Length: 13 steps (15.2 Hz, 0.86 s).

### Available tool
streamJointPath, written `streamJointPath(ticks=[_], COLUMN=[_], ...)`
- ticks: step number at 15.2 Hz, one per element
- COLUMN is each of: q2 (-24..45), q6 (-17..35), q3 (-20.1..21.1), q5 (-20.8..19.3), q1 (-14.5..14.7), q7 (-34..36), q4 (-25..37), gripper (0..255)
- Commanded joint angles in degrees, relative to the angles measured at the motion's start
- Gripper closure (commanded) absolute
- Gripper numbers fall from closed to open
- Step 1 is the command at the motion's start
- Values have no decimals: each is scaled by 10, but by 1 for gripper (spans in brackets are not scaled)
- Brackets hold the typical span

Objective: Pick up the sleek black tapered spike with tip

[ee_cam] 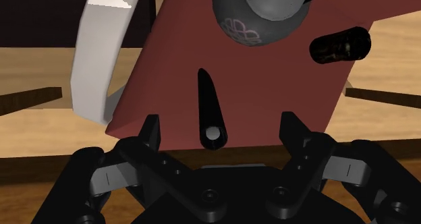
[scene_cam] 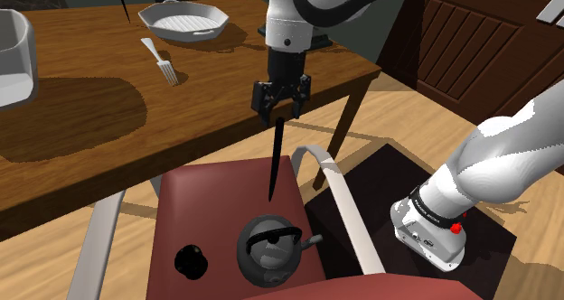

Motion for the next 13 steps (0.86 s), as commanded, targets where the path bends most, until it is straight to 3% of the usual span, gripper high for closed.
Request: streamJointPath(ticks=[1, 13], q2=[6, -11], q6=[-4, -81], q3=[-1, -10], q5=[0, -2], q1=[-2, -4], q7=[0, 12], q4=[4, 65], gripper=[255, 255])
